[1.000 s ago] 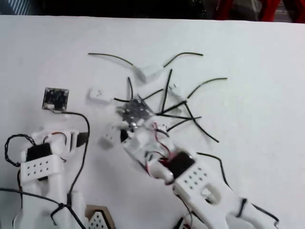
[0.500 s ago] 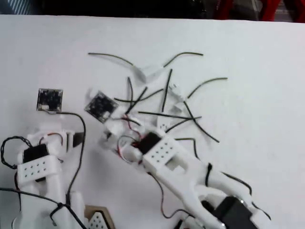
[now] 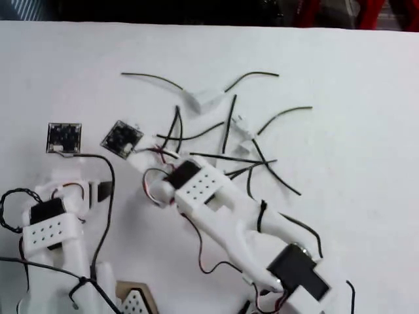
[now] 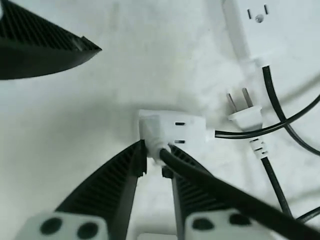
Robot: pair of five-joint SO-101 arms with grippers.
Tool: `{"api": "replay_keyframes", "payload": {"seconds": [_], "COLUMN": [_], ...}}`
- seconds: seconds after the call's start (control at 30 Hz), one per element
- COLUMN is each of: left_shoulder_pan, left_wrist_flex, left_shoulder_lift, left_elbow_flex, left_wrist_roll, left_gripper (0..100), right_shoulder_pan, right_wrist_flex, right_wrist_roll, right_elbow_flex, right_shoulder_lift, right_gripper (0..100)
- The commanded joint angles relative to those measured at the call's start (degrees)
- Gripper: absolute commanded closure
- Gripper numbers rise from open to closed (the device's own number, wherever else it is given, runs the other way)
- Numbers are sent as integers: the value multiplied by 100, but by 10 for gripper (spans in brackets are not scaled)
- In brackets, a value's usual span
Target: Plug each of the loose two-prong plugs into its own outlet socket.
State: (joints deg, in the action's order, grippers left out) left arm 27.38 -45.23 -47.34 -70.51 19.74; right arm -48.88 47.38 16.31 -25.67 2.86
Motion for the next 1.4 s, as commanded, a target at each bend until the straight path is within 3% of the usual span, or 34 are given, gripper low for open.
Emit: {"api": "replay_keyframes", "payload": {"seconds": [0.0,0.57,1.37], "left_shoulder_pan": [66,66,66], "left_wrist_flex": [97,97,105], "left_shoulder_lift": [-136,-136,-136], "left_elbow_flex": [18,18,9], "left_wrist_roll": [-35,-35,-35], "left_gripper": [669,669,669], "right_shoulder_pan": [-40,-13,145], "right_wrist_flex": [259,796,910], "right_wrist_roll": [70,527,114], "right_elbow_flex": [475,703,765], "right_shoulder_lift": [-92,-365,-602], "right_gripper": [981,981,981]}}
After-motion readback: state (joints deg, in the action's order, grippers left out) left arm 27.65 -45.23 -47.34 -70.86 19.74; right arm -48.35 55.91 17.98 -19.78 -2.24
